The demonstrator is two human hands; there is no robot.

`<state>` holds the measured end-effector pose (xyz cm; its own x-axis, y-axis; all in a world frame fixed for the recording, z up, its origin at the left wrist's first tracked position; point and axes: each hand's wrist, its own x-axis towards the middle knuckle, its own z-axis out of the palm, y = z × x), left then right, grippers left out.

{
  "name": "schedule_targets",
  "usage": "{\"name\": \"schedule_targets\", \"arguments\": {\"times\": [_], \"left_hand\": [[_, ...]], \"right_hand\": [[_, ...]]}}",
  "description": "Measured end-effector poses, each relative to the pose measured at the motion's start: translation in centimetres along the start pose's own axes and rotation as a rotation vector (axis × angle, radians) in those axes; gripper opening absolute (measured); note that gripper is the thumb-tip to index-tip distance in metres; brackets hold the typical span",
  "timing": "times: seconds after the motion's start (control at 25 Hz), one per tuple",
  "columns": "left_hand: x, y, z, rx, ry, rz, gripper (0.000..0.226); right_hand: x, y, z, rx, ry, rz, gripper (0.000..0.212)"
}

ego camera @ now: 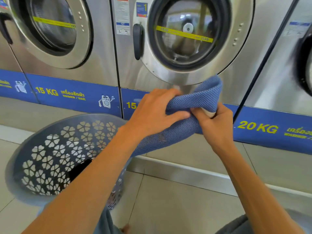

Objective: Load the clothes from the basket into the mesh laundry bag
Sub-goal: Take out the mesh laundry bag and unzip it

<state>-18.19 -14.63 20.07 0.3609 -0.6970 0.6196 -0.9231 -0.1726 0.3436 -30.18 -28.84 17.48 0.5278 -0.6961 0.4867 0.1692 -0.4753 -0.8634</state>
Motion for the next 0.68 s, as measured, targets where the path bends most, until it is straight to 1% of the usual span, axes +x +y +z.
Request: {"name": "schedule_targets", "arguments": {"times": [0.04, 0.12, 0.16, 0.28, 0.36, 0.44, 0.48, 0.52, 0.56, 0.6, 0.68], "left_hand": [[-0.4, -1.2, 1.0, 0.019, -0.046, -0.083, 0.030], [-1.5, -3.5, 2.9, -0.071, -0.068, -0.273, 0.012], [-2.1, -4.4, 3.8, -0.135, -0.061, -0.364, 0.012], [-4.1, -6.1, 6.2, -0.323, -0.117, -0.572, 0.018], [-5.2, -6.8, 7.5, -0.453, -0.141, -0.690, 0.016], [-6.2, -7.0, 8.3, -0.628, -0.113, -0.802, 0.013], [-6.8, -7.0, 8.5, -0.723, -0.107, -0.845, 0.015], [-7.4, -6.8, 8.7, -0.804, -0.144, -0.867, 0.021], [-8.0, -6.6, 8.9, -0.859, -0.219, -0.865, 0.029], [-8.6, -6.4, 9.0, -0.892, -0.298, -0.858, 0.036], [-9.2, -6.5, 9.5, -0.912, -0.375, -0.873, 0.038]], "right_hand": [[-0.1, 0.9, -0.8, -0.029, 0.039, 0.039, 0.015], [-0.7, 2.8, -2.2, -0.086, 0.078, 0.100, 0.022], [-1.2, 3.6, -2.7, -0.131, 0.078, 0.108, 0.023], [-3.4, 5.8, -3.6, -0.270, -0.038, 0.111, 0.018], [-4.6, 7.1, -3.7, -0.312, -0.138, 0.170, 0.018], [-5.3, 7.6, -3.8, -0.276, -0.184, 0.264, 0.019], [-5.3, 7.4, -3.8, -0.202, -0.183, 0.313, 0.017], [-5.2, 7.1, -3.9, -0.119, -0.166, 0.357, 0.015], [-5.0, 6.8, -4.0, -0.059, -0.142, 0.379, 0.016], [-4.8, 6.5, -4.1, -0.045, -0.125, 0.374, 0.018], [-4.3, 6.6, -4.0, -0.139, -0.125, 0.335, 0.023]]}}
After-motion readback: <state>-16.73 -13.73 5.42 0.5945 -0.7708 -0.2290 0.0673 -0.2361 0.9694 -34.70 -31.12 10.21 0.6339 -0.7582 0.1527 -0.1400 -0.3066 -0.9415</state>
